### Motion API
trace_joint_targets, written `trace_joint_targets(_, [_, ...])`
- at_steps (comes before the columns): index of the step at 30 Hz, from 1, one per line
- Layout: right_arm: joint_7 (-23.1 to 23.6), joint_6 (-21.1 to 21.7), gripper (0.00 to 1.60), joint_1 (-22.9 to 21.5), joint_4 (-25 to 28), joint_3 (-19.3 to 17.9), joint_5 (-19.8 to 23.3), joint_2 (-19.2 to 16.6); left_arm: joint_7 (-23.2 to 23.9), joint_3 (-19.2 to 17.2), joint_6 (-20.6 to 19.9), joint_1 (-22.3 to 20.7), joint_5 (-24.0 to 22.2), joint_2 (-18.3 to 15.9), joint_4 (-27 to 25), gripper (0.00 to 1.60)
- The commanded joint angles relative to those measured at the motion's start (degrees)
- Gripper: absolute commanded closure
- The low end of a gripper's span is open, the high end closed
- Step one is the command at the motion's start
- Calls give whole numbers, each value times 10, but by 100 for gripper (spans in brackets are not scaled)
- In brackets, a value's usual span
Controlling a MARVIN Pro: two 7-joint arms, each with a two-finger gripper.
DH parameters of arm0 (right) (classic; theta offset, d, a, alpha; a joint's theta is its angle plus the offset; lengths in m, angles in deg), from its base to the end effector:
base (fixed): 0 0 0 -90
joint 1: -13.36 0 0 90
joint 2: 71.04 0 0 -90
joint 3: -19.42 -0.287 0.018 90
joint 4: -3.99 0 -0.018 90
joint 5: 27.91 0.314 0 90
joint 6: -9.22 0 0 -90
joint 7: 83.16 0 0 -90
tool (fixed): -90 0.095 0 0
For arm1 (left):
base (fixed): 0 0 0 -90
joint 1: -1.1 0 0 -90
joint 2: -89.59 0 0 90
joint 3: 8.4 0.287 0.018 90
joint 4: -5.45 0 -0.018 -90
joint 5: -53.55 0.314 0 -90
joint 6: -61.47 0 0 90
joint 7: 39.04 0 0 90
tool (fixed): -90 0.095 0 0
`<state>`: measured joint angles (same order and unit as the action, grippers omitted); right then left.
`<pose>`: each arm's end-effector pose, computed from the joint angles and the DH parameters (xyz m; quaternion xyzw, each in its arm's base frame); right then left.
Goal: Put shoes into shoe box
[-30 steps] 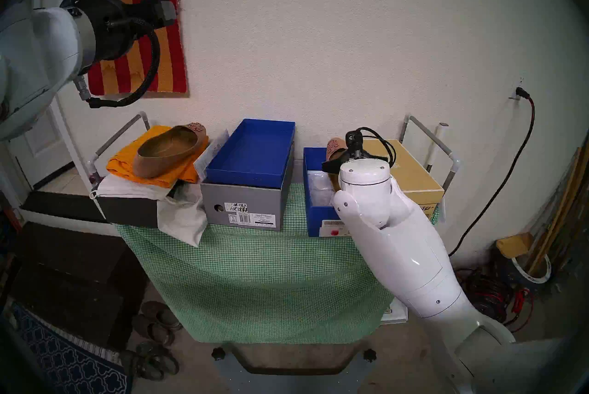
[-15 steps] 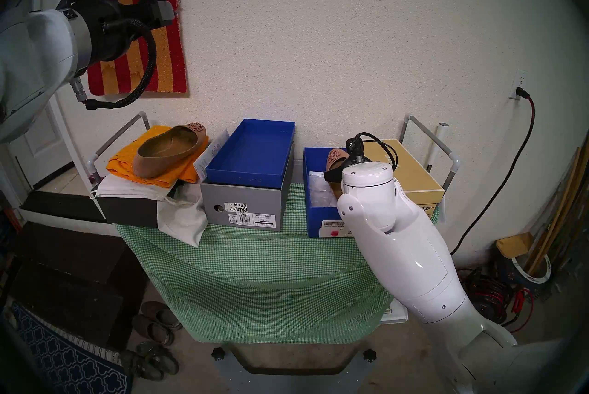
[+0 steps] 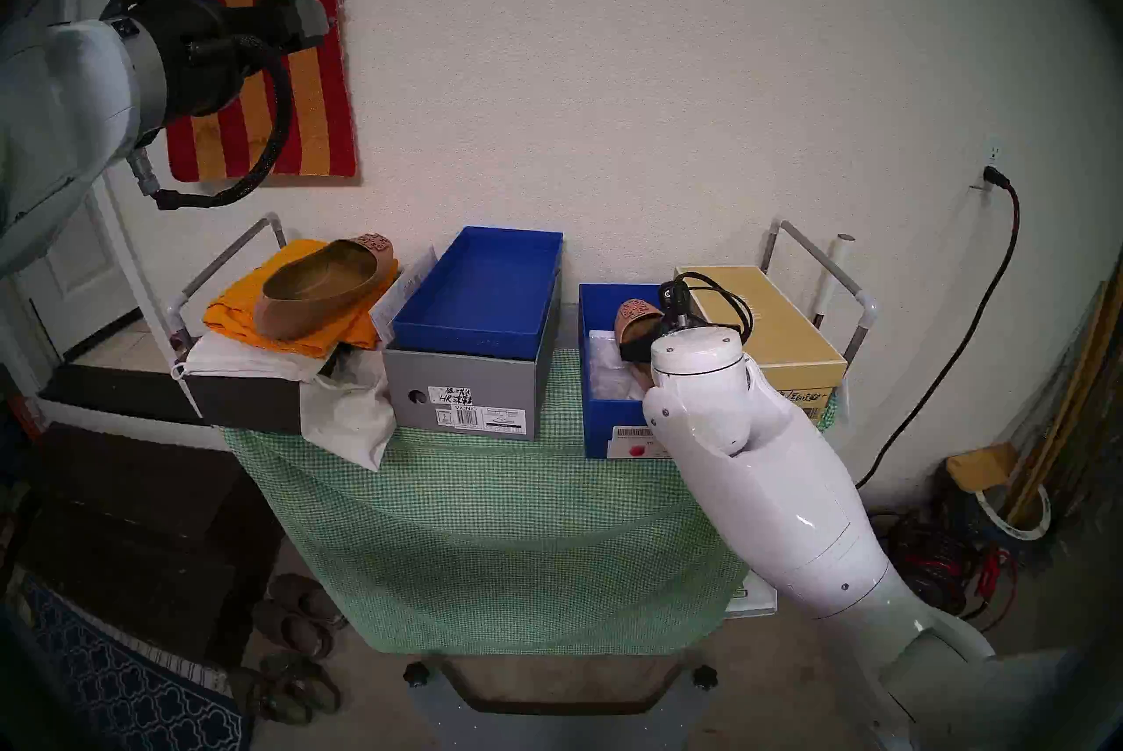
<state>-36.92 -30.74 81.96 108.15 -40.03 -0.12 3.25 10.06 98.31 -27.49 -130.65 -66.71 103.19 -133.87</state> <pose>0.4465 0.0832 -0.1756 0.8168 0.0581 0.5575 0.1367 0.2979 0.0692 0.1198 0.6771 0.0335 0.7307 0.0806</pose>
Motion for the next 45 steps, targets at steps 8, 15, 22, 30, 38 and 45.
trace_joint_targets(8, [-1,-42,160,-2,-5,0,-18,-3,4,6,1,-12,4,10,0,0])
trace_joint_targets(15, [-8,-32,160,4,2,-13,-17,-2,5,8,1,-15,4,9,0,0])
trace_joint_targets(22, [-2,-26,160,9,4,-23,-11,-3,5,10,0,-16,5,9,0,0])
trace_joint_targets(30, [2,-14,81,14,12,-22,-4,-7,4,11,0,-18,5,8,0,0])
trace_joint_targets(38, [17,-12,0,19,30,-27,11,-10,4,12,-1,-19,6,7,0,0])
trace_joint_targets(45, [23,-58,0,14,54,-35,11,-3,11,29,7,-20,10,15,0,0])
